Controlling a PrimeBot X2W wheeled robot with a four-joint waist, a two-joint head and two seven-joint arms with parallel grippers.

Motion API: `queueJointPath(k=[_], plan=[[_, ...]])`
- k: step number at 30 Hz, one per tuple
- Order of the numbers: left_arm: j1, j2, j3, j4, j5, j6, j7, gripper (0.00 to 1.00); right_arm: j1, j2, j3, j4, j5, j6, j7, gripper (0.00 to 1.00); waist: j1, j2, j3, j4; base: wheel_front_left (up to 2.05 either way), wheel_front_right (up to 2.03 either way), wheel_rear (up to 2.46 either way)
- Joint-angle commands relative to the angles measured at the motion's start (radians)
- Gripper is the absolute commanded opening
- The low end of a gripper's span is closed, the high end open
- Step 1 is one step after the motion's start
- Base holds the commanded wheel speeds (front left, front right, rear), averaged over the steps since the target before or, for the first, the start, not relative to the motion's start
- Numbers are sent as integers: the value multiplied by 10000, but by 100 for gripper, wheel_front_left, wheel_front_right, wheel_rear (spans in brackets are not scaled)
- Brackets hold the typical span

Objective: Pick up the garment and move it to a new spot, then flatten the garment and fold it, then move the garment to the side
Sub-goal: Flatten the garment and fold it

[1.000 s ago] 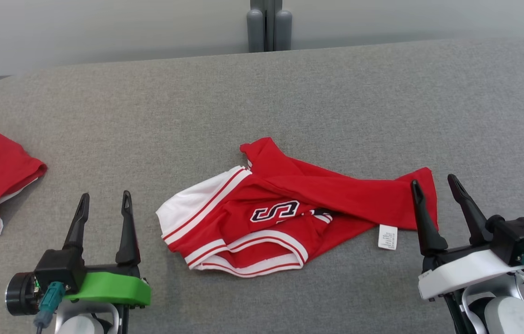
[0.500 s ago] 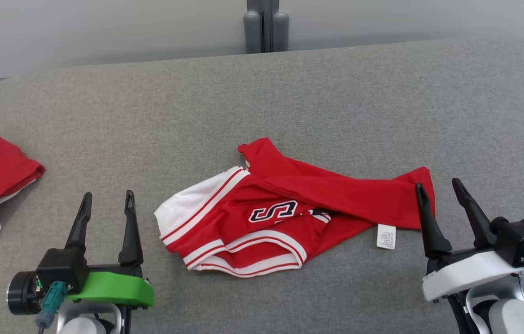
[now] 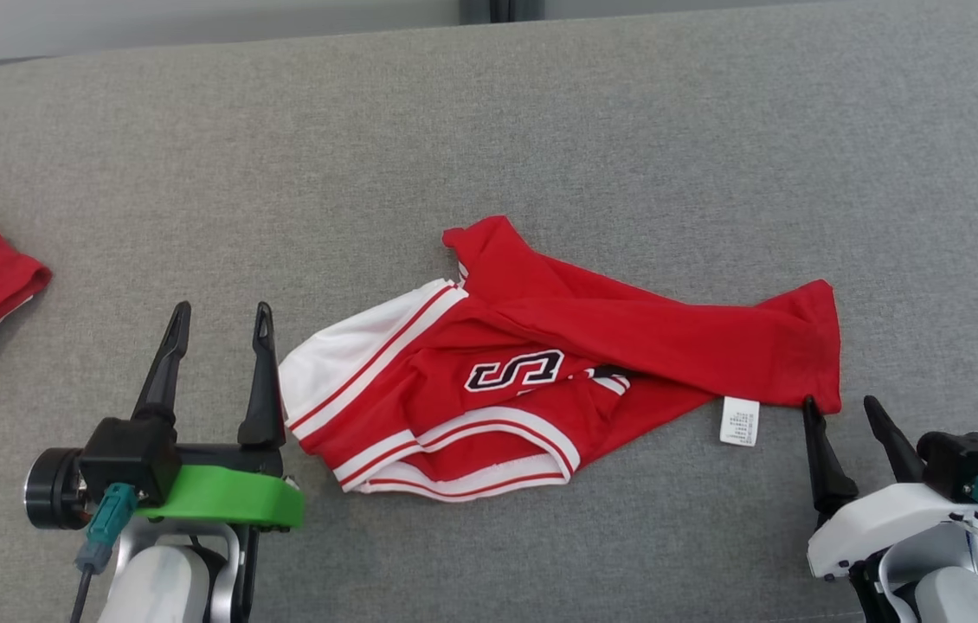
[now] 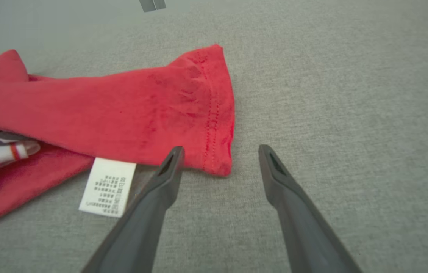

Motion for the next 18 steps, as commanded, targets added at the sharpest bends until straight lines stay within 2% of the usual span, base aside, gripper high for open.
queueJointPath(k=[1,2,5,6,10,15,18], plan=[[-169,44,3,54,63,-52,-55,100,-199,-27,36,206,129,1,-129,100,0,0,168,2,0,0,0],[-232,46,-13,89,74,-50,-77,100,-359,-47,122,543,210,1,-116,100,0,0,199,3,0,0,0],[-287,60,-31,146,95,-53,-108,100,-592,-155,438,1064,476,1,-173,3,0,0,220,6,0,0,0],[-311,69,-25,159,98,-46,-122,100,-629,-192,554,1178,577,1,-232,0,0,0,225,0,0,0,0],[-336,84,-19,154,94,14,-141,100,-694,-465,672,999,874,-4,-619,0,0,0,236,-17,0,0,0],[-383,138,46,134,49,76,-175,100,-678,-679,585,-288,1023,-2,-614,0,0,0,266,-71,0,0,0],[-482,102,43,69,54,112,-204,100,-975,-664,395,-1182,931,-2,-261,0,0,0,363,-65,0,0,0]])
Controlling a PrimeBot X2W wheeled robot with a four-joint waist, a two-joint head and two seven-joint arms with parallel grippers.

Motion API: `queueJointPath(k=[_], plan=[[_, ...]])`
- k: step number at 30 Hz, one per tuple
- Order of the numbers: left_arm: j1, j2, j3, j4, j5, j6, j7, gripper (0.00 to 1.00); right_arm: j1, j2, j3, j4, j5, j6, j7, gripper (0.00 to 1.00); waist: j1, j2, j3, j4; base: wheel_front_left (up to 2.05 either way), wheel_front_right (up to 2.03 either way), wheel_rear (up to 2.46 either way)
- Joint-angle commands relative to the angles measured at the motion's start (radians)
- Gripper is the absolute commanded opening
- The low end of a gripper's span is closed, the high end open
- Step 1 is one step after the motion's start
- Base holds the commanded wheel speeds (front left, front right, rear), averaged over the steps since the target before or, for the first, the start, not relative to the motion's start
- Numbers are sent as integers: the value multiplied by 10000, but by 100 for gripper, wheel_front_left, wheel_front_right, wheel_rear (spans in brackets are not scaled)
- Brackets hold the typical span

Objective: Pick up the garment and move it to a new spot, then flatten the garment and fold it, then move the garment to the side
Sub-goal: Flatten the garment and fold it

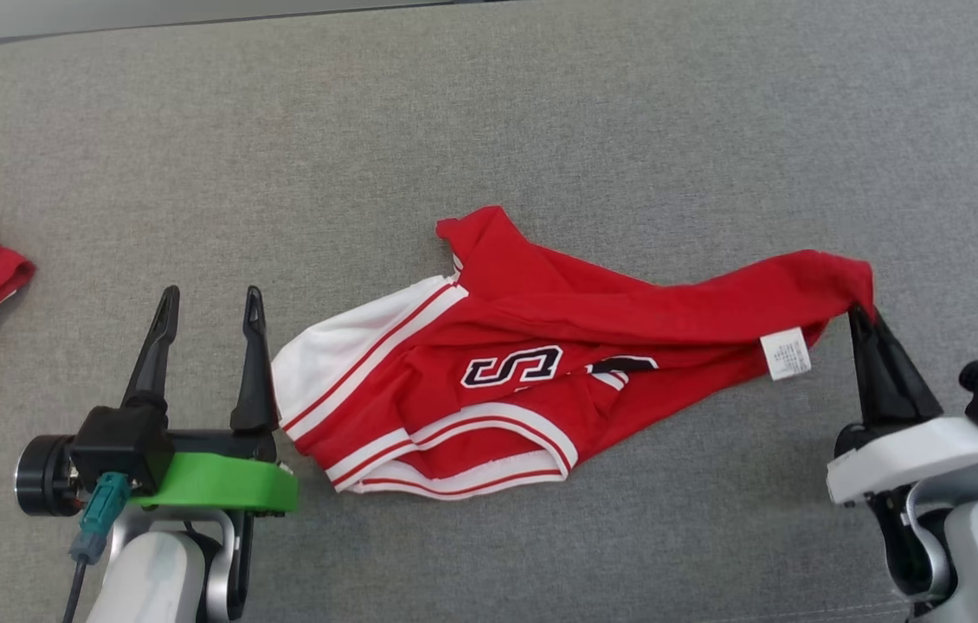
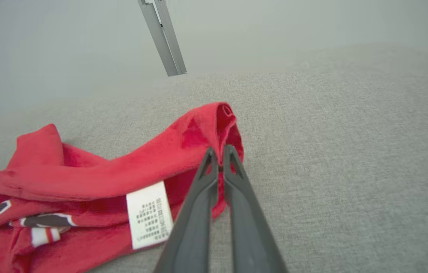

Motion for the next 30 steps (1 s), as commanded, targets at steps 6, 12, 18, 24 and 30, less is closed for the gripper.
queueJointPath(k=[6,12,18,24,30], plan=[[-503,-108,-126,-12,46,-45,-100,100,-1132,-9,-362,-727,-241,-5,683,0,0,0,412,305,0,0,0],[-934,-298,-338,128,119,-161,-172,100,-2280,-239,-585,36,-245,-5,910,0,0,0,958,809,0,0,0],[-1249,-485,-455,326,191,-232,-219,100,-3089,-427,-704,1349,-223,-5,573,100,0,0,1252,1095,0,0,0],[-1120,-480,-353,523,191,-208,-265,100,-3119,-437,-622,1864,-568,-5,-443,100,0,0,1043,991,0,0,0],[-796,-353,-128,664,107,-122,-261,100,-2299,-375,-399,965,-861,-5,-946,100,0,0,551,688,0,0,0]])
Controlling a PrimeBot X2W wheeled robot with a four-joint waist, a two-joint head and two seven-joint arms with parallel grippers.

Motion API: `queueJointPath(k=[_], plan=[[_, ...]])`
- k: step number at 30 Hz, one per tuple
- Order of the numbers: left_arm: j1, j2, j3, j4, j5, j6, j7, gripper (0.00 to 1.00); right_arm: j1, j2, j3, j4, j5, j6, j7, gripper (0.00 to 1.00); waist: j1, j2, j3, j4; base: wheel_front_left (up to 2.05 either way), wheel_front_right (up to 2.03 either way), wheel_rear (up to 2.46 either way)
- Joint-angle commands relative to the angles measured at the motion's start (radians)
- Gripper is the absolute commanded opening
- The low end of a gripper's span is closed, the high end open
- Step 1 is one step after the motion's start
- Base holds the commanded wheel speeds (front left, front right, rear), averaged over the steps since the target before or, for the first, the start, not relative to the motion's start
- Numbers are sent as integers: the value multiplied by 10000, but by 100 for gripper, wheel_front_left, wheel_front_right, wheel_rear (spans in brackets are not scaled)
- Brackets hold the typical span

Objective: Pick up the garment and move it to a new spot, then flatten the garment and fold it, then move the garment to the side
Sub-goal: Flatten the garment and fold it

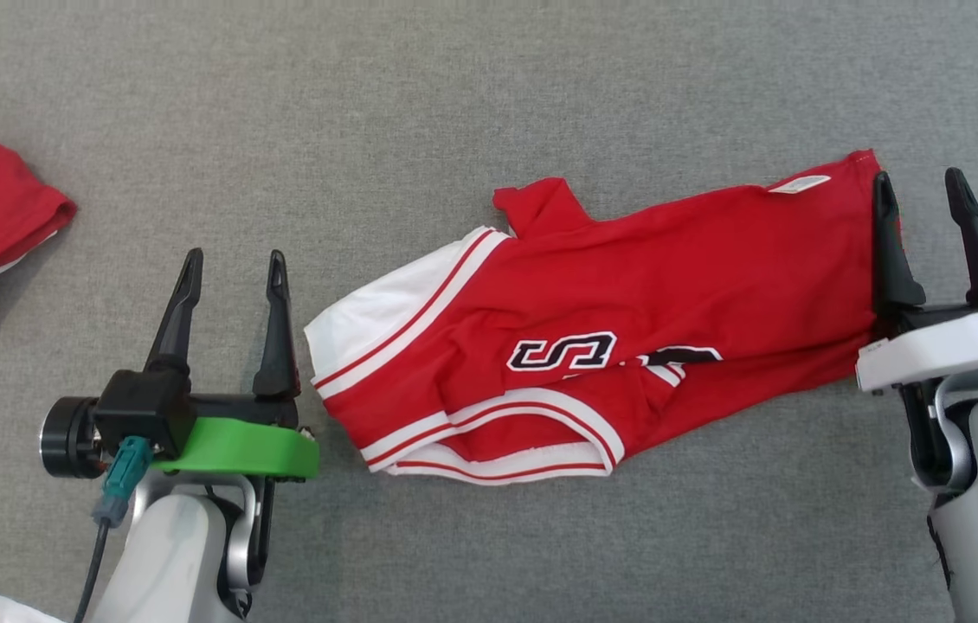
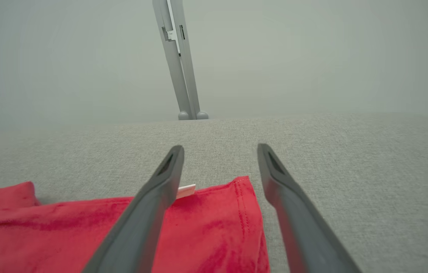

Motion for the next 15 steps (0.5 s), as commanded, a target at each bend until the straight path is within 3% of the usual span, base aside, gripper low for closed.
queueJointPath(k=[1,15], plan=[[180,99,109,40,-1,62,-43,100,385,44,30,-285,-50,-3,-66,100,0,0,-378,-286,0,0,0],[1043,355,335,74,-272,340,258,100,2871,809,49,-2983,-244,-3,820,100,0,0,-1220,-929,0,0,0]])
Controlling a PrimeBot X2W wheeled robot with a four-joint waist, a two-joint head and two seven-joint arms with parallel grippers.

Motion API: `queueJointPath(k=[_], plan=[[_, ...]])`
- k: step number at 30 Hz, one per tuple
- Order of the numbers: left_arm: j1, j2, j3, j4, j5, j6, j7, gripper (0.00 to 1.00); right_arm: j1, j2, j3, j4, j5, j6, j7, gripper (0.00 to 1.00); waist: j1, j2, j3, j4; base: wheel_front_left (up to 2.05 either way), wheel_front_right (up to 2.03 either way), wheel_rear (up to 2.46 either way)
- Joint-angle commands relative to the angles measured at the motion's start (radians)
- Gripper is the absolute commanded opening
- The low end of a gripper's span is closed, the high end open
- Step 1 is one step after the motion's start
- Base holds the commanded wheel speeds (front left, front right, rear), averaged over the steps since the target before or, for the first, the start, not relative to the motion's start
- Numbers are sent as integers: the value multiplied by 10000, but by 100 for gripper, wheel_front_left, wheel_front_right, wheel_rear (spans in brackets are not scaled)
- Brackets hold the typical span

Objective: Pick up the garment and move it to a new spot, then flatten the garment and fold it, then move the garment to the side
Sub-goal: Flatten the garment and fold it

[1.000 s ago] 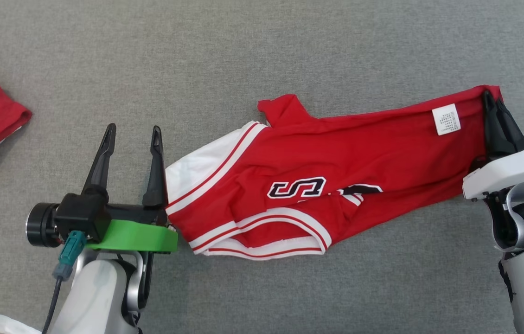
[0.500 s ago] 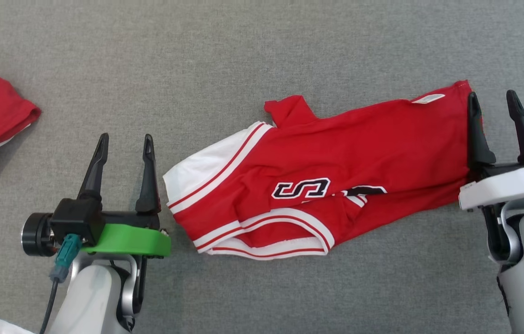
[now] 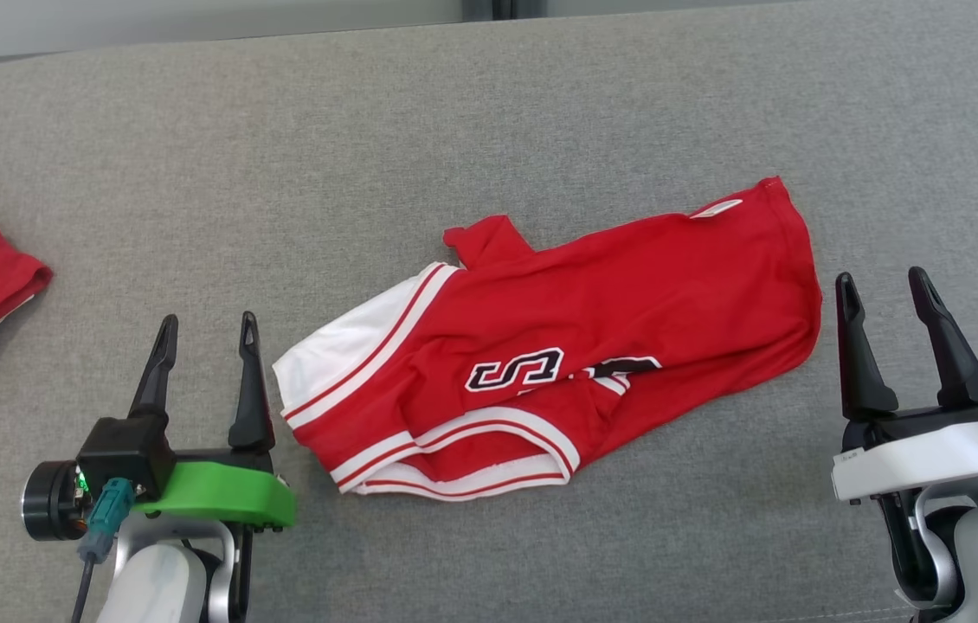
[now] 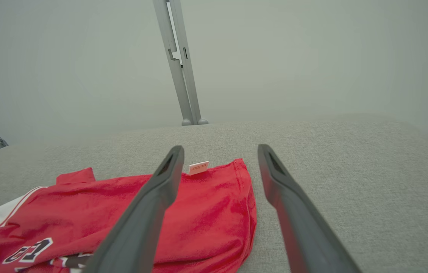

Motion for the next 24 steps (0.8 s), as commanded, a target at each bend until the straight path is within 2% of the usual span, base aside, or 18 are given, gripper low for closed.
queueJointPath(k=[1,9,18,24], plan=[[100,60,29,-9,-76,67,41,100,150,49,-32,-131,-82,-1,78,100,0,0,-142,-139,0,0,0],[-8,133,-177,-1,-138,-9,445,100,379,171,-187,-438,-140,-3,337,100,0,0,-174,-115,0,0,0],[-546,-19,-595,960,-1089,-709,2831,100,240,251,50,-364,-70,-3,407,100,0,0,61,-275,0,0,0],[-380,-124,-523,1262,-1654,-681,3651,100,216,282,18,-138,58,-3,274,100,0,0,182,-414,0,0,0]])
